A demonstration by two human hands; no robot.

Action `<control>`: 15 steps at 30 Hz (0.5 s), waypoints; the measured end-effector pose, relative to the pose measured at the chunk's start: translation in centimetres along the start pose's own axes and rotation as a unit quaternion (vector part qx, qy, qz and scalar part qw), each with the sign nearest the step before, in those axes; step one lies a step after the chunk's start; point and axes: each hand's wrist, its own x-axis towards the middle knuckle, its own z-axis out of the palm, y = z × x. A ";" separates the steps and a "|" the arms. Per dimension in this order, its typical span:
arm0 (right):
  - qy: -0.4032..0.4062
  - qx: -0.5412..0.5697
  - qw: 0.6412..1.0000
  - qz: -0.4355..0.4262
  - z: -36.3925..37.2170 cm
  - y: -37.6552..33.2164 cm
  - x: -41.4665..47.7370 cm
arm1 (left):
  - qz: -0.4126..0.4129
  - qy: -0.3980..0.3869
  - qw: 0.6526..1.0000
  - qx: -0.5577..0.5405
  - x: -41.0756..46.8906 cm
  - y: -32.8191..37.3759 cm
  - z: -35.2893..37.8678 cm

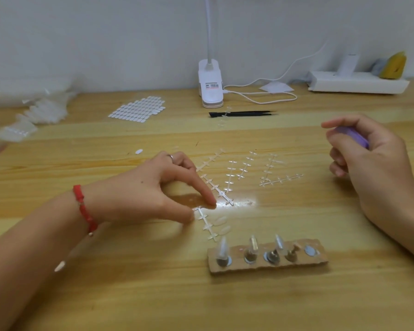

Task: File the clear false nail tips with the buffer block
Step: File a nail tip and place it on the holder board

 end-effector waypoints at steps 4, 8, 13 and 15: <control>0.001 -0.009 1.000 0.004 0.0 0.2 0.1 | 0.013 0.046 0.999 -0.005 0.1 0.2 0.2; 0.003 -0.017 1.000 0.010 0.0 0.1 0.0 | 0.006 0.064 0.998 -0.029 0.2 0.1 0.6; -0.007 -0.028 0.999 0.015 0.1 -0.5 -0.4 | -0.017 0.149 0.973 -0.174 0.3 1.2 1.2; -0.044 -0.009 0.999 0.016 0.4 -1.2 -1.1 | -0.011 0.186 0.948 -0.259 0.4 2.3 1.6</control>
